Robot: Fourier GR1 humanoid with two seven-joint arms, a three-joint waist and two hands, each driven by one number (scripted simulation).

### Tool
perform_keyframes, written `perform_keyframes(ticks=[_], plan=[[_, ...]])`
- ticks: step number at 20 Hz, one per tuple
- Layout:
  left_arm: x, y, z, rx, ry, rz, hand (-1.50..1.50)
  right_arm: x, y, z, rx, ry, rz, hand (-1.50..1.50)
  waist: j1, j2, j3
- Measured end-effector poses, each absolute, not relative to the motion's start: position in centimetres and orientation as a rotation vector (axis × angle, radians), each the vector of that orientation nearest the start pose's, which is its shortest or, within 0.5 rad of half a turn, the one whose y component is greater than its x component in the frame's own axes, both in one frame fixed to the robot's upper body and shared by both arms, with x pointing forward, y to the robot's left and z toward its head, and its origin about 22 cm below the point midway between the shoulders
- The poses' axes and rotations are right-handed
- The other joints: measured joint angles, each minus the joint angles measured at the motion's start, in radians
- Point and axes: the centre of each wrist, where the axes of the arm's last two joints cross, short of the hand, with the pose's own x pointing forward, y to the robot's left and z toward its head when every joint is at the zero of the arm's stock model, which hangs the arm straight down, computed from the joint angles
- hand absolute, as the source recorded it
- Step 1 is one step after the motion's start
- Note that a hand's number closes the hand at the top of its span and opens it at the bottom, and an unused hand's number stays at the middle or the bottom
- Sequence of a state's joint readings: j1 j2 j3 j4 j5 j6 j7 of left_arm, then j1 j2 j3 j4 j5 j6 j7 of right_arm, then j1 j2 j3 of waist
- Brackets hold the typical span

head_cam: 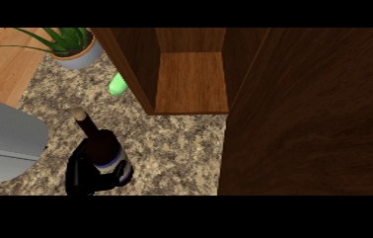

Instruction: Pick up the wine, place it into the cabinet and close the cabinet

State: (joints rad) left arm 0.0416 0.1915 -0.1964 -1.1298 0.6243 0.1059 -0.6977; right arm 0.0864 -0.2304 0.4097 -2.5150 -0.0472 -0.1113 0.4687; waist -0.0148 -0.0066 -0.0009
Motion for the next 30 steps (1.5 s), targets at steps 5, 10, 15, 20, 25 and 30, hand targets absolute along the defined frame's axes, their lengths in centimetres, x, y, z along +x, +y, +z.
perform_keyframes(ticks=[5,10,15,20,25,30], plan=[[19.6,25.8,-9.4,-0.176,-1.776,0.369,1.50,12.7,-19.1,18.3,0.261,-1.884,0.303,-1.50,0.006,0.001,0.001],[20.7,24.1,-7.0,-0.252,-1.798,0.309,1.50,12.6,-19.3,18.2,0.249,-1.877,0.305,-1.50,0.005,0.001,0.001],[21.4,21.0,-3.5,-0.284,-1.809,0.266,1.50,12.6,-19.2,18.1,0.261,-1.878,0.302,-1.50,0.006,0.001,0.002],[22.5,18.1,0.0,-0.284,-1.820,0.228,1.50,12.5,-19.5,18.0,0.246,-1.877,0.313,-1.50,0.003,0.001,0.002],[24.1,14.9,3.3,-0.299,-1.805,0.237,1.50,12.5,-19.6,17.9,0.246,-1.872,0.307,-1.50,-0.001,0.002,0.002],[25.9,12.5,4.9,-0.287,-1.760,0.262,1.50,12.5,-19.9,17.9,0.234,-1.871,0.311,-1.50,-0.004,0.004,0.001]])
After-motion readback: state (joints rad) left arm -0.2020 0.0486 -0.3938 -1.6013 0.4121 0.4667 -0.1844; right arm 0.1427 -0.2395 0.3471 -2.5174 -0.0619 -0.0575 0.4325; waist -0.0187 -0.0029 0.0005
